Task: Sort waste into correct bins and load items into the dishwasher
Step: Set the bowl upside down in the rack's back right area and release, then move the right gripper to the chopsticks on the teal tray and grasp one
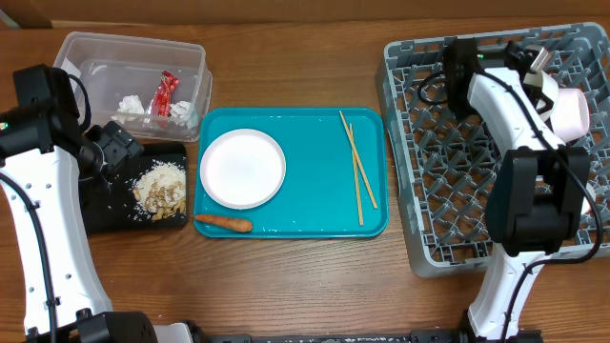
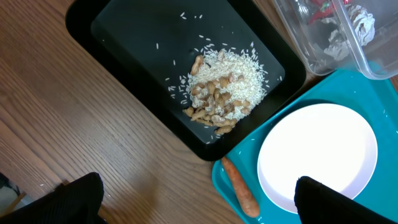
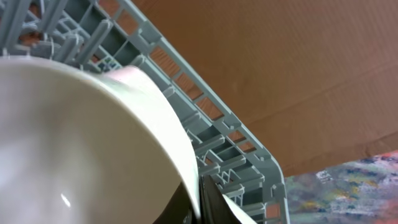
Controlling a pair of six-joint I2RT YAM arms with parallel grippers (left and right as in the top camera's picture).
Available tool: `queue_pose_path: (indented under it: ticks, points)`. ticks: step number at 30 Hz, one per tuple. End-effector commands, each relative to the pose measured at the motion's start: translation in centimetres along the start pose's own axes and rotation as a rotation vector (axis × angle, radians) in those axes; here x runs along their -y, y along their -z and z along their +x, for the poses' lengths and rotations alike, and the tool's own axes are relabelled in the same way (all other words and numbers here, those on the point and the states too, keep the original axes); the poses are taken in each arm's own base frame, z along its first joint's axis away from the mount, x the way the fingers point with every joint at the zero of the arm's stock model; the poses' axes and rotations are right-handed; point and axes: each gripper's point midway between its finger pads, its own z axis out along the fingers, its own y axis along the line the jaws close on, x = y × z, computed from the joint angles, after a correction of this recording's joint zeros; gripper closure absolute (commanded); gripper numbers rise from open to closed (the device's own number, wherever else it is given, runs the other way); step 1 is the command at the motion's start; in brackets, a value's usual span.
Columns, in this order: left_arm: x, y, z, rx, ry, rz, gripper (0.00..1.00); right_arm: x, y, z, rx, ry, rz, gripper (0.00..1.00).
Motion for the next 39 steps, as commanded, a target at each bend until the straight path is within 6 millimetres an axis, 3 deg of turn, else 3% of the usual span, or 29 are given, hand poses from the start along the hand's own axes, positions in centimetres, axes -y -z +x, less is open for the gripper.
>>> queue_pose_path:
  ticks: [1,11,12,15,17,23,29,32,36,37,38,39]
  points:
    - [0.2,0.4,-0.2,0.010,0.011,0.012,0.00,-1.1,0.6,1.2,0.002,0.004,-0.012,0.96]
    - [0.1,0.4,-0.2,0.008,0.011,0.011,0.00,-2.2,3.2,1.0,0.049,0.025,-0.054,0.88]
    - [0.1,0.4,-0.1,0.007,0.011,0.010,0.00,-2.3,3.5,1.0,0.054,0.032,-0.059,0.84]
    - [0.1,0.4,-0.1,0.007,0.011,0.010,0.00,-2.5,4.6,1.2,0.069,0.067,-0.069,0.50]
    - [0.1,0.4,-0.1,0.006,0.011,0.010,0.00,-2.6,5.5,1.5,0.079,0.100,-0.078,0.35]
    - [0.1,0.4,0.0,0.003,0.010,0.008,0.00,-1.0,7.5,1.7,0.027,-0.017,-0.162,0.23]
    - [0.0,0.4,0.0,0.000,0.010,0.005,0.00,2.1,9.7,1.2,-0.080,-0.117,-0.344,0.15]
    - [0.0,0.4,0.0,0.000,0.006,0.005,0.00,2.4,12.1,0.7,-0.124,-0.066,-0.560,0.13]
    - [0.0,0.4,0.0,0.001,0.006,0.006,0.00,0.1,17.7,0.9,-0.118,0.142,-0.976,0.09]
    - [0.0,0.4,0.0,0.000,0.006,0.005,0.00,-0.4,19.9,1.3,-0.118,0.198,-1.115,0.08]
    - [0.0,0.4,0.0,0.000,0.006,0.005,0.00,-1.1,24.2,2.4,-0.143,0.280,-1.360,0.07]
    - [0.0,0.4,0.0,0.000,0.006,0.006,0.00,-1.2,25.9,3.0,-0.161,0.309,-1.451,0.07]
